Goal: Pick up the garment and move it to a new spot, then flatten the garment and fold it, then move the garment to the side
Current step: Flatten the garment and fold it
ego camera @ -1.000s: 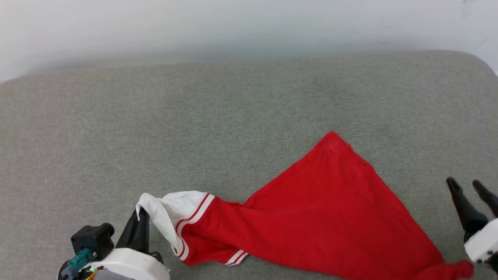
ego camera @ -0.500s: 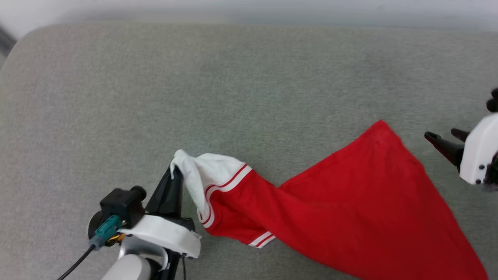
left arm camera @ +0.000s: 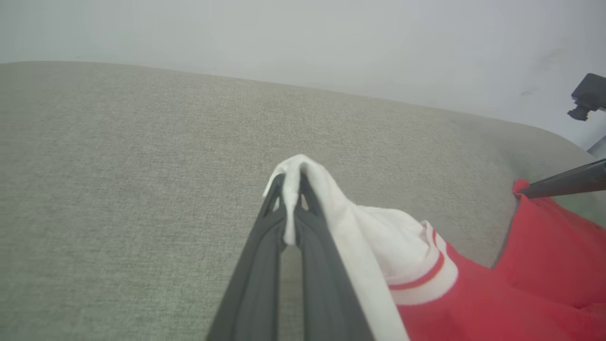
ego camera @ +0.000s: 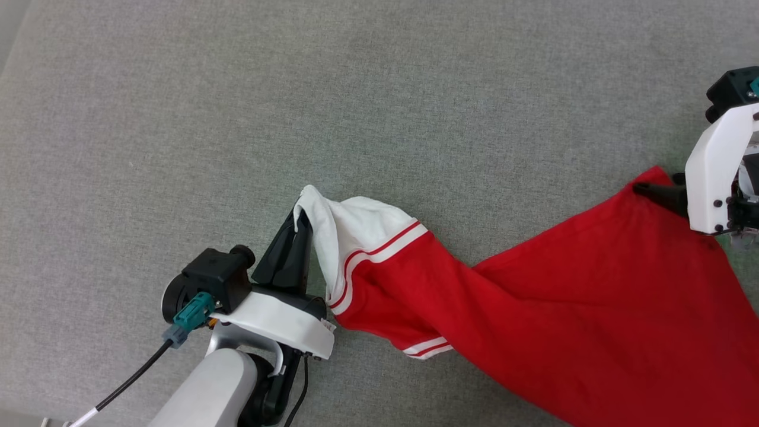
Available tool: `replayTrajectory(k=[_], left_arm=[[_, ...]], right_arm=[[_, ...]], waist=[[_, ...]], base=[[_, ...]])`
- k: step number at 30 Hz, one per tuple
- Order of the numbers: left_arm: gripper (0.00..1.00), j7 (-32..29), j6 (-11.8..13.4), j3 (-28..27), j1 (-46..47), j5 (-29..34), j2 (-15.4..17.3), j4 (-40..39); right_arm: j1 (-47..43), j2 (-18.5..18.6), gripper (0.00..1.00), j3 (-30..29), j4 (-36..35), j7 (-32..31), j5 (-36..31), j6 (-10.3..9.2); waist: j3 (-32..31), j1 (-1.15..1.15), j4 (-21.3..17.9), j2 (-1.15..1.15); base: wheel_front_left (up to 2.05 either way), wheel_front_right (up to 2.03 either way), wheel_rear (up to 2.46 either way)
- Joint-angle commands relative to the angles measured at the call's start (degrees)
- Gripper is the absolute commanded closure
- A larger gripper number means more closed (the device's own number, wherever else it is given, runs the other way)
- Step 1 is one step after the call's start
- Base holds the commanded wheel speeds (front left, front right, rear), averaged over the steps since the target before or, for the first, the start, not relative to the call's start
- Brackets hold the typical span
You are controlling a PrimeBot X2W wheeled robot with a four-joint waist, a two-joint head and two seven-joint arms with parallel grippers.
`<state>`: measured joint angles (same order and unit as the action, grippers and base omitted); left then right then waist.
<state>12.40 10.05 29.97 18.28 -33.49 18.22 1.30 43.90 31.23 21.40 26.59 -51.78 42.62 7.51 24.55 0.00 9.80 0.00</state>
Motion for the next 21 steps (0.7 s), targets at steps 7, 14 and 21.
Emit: replayTrajectory(k=[7,14,21], left_arm=[[1.0,1.0,-0.39,-0.29,0.29,-0.36,-0.11,1.83],[1.0,0.11,-0.73,-1.88,2.51,0.15,2.62,2.01],[1.0,-2.91,-2.86,-4.54,12.03,-0.53,5.76,4.49]], right_arm=[[1.33,-0.2,1.0,5.36,3.28,1.0,2.15,-0.03],[5.48,0.64,1.0,6.07,2.11,8.25,0.92,-0.04],[9.9,-0.52,1.0,4.81,3.79,17.19,-1.95,-0.04]], waist=[[-1.45,0.0,-0.67,0.0],[-5.7,0.0,-3.06,0.0],[-10.32,0.0,-6.66,0.0]], base=[[0.0,0.0,0.0],[0.0,0.0,0.0],[0.0,0.0,0.0]])
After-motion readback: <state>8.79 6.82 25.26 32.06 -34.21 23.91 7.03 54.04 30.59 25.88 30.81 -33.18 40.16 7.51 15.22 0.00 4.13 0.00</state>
